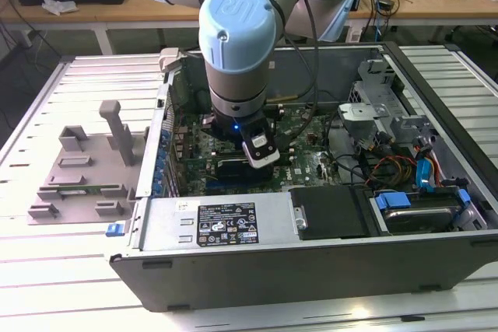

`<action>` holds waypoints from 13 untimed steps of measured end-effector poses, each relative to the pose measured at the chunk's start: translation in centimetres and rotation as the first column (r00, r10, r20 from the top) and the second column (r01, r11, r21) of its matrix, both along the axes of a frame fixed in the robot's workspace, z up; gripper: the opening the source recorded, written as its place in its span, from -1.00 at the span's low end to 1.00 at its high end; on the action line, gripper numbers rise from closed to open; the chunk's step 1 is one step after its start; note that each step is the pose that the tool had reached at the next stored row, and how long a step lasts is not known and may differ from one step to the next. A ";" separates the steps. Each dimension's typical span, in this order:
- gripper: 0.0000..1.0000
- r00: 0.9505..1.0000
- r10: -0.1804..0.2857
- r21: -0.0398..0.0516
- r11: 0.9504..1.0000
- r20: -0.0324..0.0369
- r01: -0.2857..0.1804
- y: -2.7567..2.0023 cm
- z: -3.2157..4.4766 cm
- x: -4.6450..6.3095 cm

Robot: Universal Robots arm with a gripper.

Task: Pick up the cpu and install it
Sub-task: 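Install the second cpu locking lever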

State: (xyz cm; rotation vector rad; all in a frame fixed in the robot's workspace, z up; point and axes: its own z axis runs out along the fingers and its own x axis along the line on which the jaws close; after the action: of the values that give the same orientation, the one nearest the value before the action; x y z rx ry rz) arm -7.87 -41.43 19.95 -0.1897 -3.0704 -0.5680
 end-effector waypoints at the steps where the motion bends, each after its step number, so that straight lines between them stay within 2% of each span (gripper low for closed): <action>1: -0.79 1.000 0.000 0.000 1.000 0.000 0.000 -0.05 0.00 0.0; 7: -0.79 1.000 0.000 0.000 1.000 0.000 0.000 -0.57 0.00 0.0; 11: -0.79 1.000 0.000 0.000 1.000 0.002 0.000 -0.57 -0.14 -0.5; 13: -0.79 1.000 0.000 0.000 1.000 0.004 0.000 -0.42 -0.27 -0.8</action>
State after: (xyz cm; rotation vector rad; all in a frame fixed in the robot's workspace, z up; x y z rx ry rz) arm -8.65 -41.84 19.68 -0.1886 -3.0743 -0.5698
